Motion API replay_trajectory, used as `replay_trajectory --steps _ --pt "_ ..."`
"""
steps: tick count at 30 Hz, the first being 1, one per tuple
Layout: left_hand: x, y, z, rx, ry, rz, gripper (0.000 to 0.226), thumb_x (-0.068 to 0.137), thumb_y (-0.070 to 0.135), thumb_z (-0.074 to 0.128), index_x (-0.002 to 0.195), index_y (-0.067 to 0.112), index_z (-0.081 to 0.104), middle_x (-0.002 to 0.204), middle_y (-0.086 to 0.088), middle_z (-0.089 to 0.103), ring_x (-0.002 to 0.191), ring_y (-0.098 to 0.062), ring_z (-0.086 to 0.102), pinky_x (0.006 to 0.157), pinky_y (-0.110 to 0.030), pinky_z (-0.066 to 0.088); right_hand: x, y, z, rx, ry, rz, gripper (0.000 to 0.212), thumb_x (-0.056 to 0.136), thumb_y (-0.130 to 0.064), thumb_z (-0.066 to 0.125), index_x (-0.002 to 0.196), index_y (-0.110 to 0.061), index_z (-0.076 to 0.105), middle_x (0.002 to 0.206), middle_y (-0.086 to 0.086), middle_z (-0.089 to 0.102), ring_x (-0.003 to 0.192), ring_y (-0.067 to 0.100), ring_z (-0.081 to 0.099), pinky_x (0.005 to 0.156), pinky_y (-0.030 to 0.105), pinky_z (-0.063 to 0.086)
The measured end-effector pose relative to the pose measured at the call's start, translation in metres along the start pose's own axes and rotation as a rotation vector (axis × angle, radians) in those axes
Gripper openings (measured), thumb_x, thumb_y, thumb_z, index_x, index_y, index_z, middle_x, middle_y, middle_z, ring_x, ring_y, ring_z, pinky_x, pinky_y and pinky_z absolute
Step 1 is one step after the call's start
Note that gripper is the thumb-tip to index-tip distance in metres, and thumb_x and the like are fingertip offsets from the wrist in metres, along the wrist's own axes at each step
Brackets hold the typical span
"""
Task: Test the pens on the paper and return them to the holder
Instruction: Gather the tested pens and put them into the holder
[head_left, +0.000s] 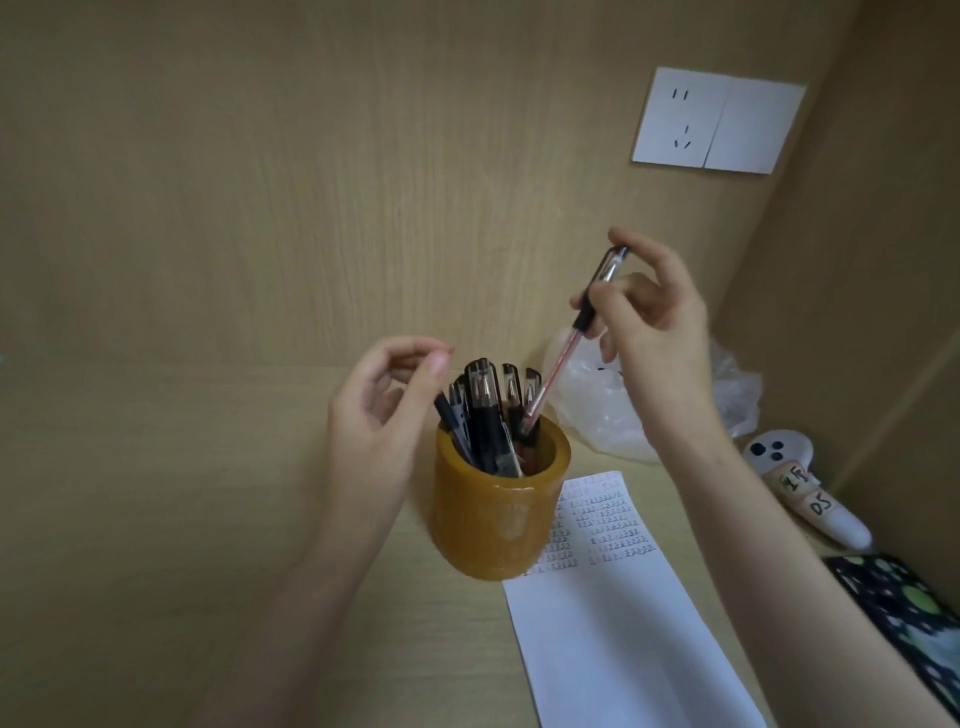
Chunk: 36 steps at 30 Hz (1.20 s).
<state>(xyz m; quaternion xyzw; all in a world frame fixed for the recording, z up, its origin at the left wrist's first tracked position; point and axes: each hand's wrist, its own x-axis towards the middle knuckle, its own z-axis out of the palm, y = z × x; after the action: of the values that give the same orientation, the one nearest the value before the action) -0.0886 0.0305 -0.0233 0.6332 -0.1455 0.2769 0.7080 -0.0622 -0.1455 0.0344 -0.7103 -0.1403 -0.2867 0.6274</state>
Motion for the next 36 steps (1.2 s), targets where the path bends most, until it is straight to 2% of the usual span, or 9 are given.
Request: replay_trajectory --steps 3,8,12,16,19,22,26,31,36 --pt "0.002 -0.005 -0.002 0.238 0.011 0.134 0.023 0.089 0.02 0.057 0.111 0.023 0.06 0.107 0.008 0.058 0.102 -0.006 0.053 0.085 -0.026 0.042 -0.008 0.015 -0.003 -0.162 -0.06 -0.018 0.038 0.091 -0.005 0.054 0.126 -0.02 0.053 0.079 0.004 0.068 0.068 0.003 0.061 0.061 0.013 0.044" --pt "0.002 -0.02 0.001 0.258 -0.148 -0.017 0.049 0.092 0.035 0.045 0.139 0.032 0.036 0.143 0.02 0.036 0.133 0.006 0.029 0.113 -0.033 0.027 -0.03 0.033 -0.002 -0.306 -0.216 0.017 0.019 0.094 -0.017 0.057 0.106 -0.026 0.068 0.098 -0.009 0.067 0.087 0.003 0.06 0.067 0.013 0.044" --pt "0.0 -0.02 0.005 0.384 -0.237 0.093 0.048 0.097 0.024 0.045 0.143 0.023 0.032 0.149 0.014 0.029 0.135 0.007 0.022 0.111 -0.013 0.019 -0.037 0.039 -0.003 -0.255 -0.261 0.03 0.022 0.096 -0.022 0.054 0.11 -0.022 0.07 0.113 -0.012 0.065 0.104 -0.003 0.057 0.081 0.009 0.042" --pt "0.0 -0.019 0.006 0.496 -0.299 0.17 0.056 0.095 0.023 0.048 0.145 0.034 0.023 0.15 0.015 0.026 0.138 0.004 0.019 0.113 -0.016 0.018 -0.038 0.037 -0.003 -0.215 -0.421 0.04 0.037 0.101 -0.023 0.044 0.138 -0.024 0.049 0.139 -0.015 0.049 0.126 -0.014 0.039 0.1 0.003 0.029" --pt "0.003 -0.017 0.011 0.495 -0.324 0.185 0.055 0.092 0.03 0.053 0.141 0.037 0.031 0.145 0.017 0.033 0.136 0.006 0.021 0.108 -0.008 0.019 -0.04 0.042 0.001 -0.251 -0.529 0.003 0.043 0.102 -0.021 0.04 0.145 -0.022 0.037 0.149 -0.012 0.037 0.135 -0.011 0.028 0.112 0.013 0.022" --pt "0.008 -0.015 0.018 0.506 -0.292 0.185 0.052 0.089 0.032 0.056 0.138 0.032 0.039 0.13 0.015 0.048 0.124 0.009 0.037 0.101 -0.005 0.028 -0.039 0.044 0.003 -0.25 -0.515 -0.01 0.041 0.102 -0.019 0.04 0.143 -0.02 0.042 0.143 -0.011 0.047 0.132 -0.006 0.036 0.112 0.019 0.029" --pt "0.011 -0.017 0.021 0.705 -0.305 0.273 0.046 0.093 0.02 0.053 0.138 0.023 0.043 0.129 0.009 0.052 0.115 0.002 0.046 0.097 -0.012 0.037 -0.039 0.045 0.003 -0.277 -0.498 -0.018 0.04 0.103 -0.018 0.038 0.143 -0.019 0.041 0.141 -0.009 0.049 0.131 -0.005 0.039 0.111 0.023 0.031" --pt "0.007 -0.017 0.021 0.882 -0.32 0.348 0.049 0.09 0.024 0.043 0.138 0.015 0.043 0.14 0.002 0.047 0.133 -0.004 0.033 0.112 -0.024 0.018 -0.041 0.046 0.006 -0.254 -0.525 0.034 0.045 0.102 -0.023 0.042 0.146 -0.024 0.036 0.145 -0.014 0.043 0.134 -0.006 0.034 0.114 0.027 0.029" --pt "0.001 -0.019 0.006 0.872 -0.395 0.311 0.052 0.091 0.033 0.038 0.142 0.022 0.035 0.147 0.013 0.034 0.138 0.003 0.022 0.117 -0.032 0.016 -0.042 0.047 0.001 -0.238 -0.528 0.084 0.046 0.098 -0.03 0.047 0.144 -0.026 0.039 0.15 -0.016 0.035 0.137 -0.007 0.026 0.117 0.035 0.024"
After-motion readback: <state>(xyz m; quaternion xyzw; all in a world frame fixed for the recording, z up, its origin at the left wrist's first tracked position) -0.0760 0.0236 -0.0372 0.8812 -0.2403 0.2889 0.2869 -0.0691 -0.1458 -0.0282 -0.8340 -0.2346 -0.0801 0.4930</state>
